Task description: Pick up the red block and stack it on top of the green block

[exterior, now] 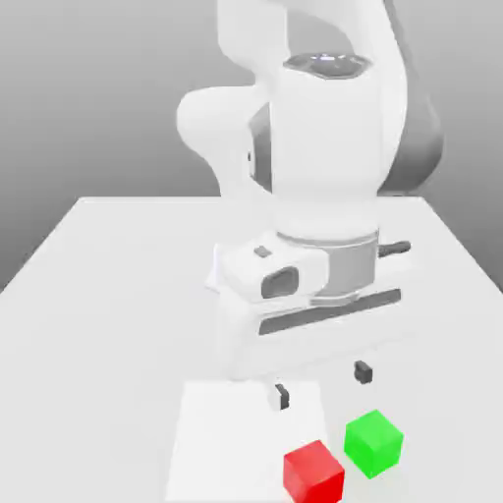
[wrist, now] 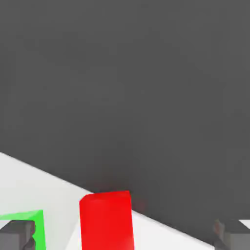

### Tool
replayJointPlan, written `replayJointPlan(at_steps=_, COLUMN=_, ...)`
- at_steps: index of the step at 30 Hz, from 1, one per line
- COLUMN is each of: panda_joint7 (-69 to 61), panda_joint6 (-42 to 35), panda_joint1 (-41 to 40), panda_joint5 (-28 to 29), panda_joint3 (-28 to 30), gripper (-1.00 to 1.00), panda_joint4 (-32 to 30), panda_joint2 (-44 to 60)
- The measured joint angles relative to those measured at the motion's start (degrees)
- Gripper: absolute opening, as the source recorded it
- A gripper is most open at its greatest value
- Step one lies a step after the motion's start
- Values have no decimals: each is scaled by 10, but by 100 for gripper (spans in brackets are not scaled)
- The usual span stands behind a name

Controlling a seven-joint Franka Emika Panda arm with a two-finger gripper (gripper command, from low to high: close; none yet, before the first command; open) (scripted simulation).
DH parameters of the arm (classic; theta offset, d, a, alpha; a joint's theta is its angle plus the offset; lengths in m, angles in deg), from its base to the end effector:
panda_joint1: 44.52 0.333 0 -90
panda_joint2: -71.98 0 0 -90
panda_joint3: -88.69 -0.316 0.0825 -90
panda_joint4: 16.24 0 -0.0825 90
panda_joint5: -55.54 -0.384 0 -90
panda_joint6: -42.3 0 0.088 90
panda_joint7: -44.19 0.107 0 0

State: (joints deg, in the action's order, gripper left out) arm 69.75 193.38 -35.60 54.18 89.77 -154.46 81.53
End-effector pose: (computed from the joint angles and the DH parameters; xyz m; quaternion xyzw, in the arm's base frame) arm 0.4978 0.0678 0.2484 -0.9860 0.1639 -0.0264 0.0126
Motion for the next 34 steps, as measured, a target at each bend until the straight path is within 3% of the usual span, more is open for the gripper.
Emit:
replayJointPlan(at_steps=6, panda_joint7=-9, panda_joint6=84, panda_joint1=0, panda_joint5=8, panda_joint3=-4, gripper=0, panda_joint4=8, panda_joint2=124)
replayJointPlan(at_steps=7, panda_joint7=-10, panda_joint6=95, panda_joint1=0, panda_joint5=7, panda_joint3=-5, gripper=-100, panda_joint4=10, panda_joint2=138)
replayJointPlan(at_steps=14, panda_joint7=-9, panda_joint6=94, panda_joint1=-1, panda_joint5=8, panda_joint3=-5, gripper=-100, panda_joint4=10, panda_joint2=137)
replayJointPlan(at_steps=19, panda_joint7=-13, panda_joint6=22, panda_joint1=0, panda_joint5=12, panda_joint3=-8, gripper=-100, panda_joint4=-6, panda_joint2=49)
replayJointPlan(at_steps=26, panda_joint7=-142, panda_joint6=-9, panda_joint1=43, panda_joint5=23, panda_joint3=-69, gripper=-100, panda_joint4=-74, panda_joint2=-49)
replayJointPlan(at_steps=31, panda_joint7=-146, panda_joint6=68, panda_joint1=52, panda_joint5=42, panda_joint3=-64, gripper=-100, panda_joint4=-79, panda_joint2=24)
replayJointPlan(at_steps=32, panda_joint7=-144, panda_joint6=80, panda_joint1=54, panda_joint5=46, panda_joint3=-62, gripper=100, panda_joint4=-78, panda_joint2=37)
replayJointPlan(at_steps=34, panda_joint7=-144, panda_joint6=80, panda_joint1=54, panda_joint5=46, panda_joint3=-62, gripper=100, panda_joint4=-78, panda_joint2=37)
